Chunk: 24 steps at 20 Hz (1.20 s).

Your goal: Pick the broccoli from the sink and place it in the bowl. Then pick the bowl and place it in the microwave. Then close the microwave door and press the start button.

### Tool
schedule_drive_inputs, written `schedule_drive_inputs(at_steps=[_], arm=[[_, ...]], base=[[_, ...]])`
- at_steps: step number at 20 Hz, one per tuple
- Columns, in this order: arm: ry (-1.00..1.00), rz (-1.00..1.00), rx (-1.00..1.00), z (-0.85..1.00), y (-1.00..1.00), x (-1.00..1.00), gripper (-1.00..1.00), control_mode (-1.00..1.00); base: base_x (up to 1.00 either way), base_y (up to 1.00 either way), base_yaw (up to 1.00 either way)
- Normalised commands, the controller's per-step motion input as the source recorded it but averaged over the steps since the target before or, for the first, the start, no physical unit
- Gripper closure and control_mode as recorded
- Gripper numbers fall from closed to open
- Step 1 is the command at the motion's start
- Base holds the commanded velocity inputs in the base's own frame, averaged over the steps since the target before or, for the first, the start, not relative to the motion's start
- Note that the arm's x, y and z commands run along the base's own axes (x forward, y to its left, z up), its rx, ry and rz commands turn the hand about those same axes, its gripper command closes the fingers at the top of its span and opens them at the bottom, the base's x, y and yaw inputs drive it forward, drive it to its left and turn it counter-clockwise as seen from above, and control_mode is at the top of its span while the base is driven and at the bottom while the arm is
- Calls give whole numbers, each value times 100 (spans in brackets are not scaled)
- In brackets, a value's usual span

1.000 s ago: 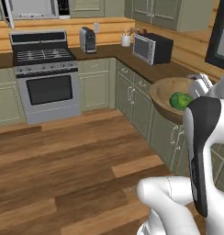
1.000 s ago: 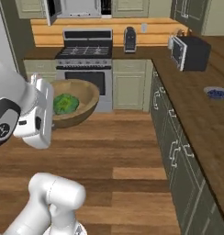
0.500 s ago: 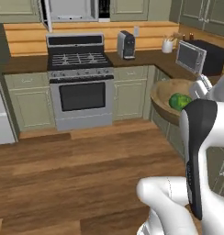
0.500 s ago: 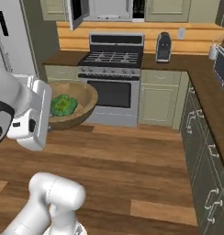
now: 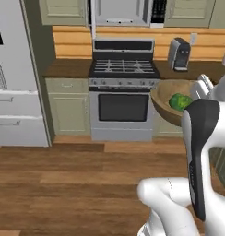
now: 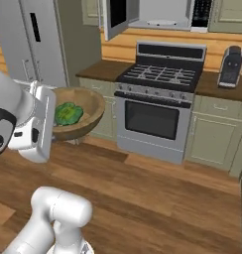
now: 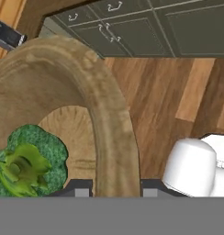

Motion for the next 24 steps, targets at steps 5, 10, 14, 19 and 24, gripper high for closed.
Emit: schedule_drive_inputs(at_steps=[5,10,14,19,24], arm=[[0,0,0,0,0,0,100,100],[0,0,0,0,0,0,100,100],[0,0,0,0,0,0,100,100],[0,0,0,0,0,0,100,100],[0,0,0,0,0,0,100,100]], base=[[100,-26,34],[100,-93,22],[100,-54,17],[100,-25,12],[97,-54,20]])
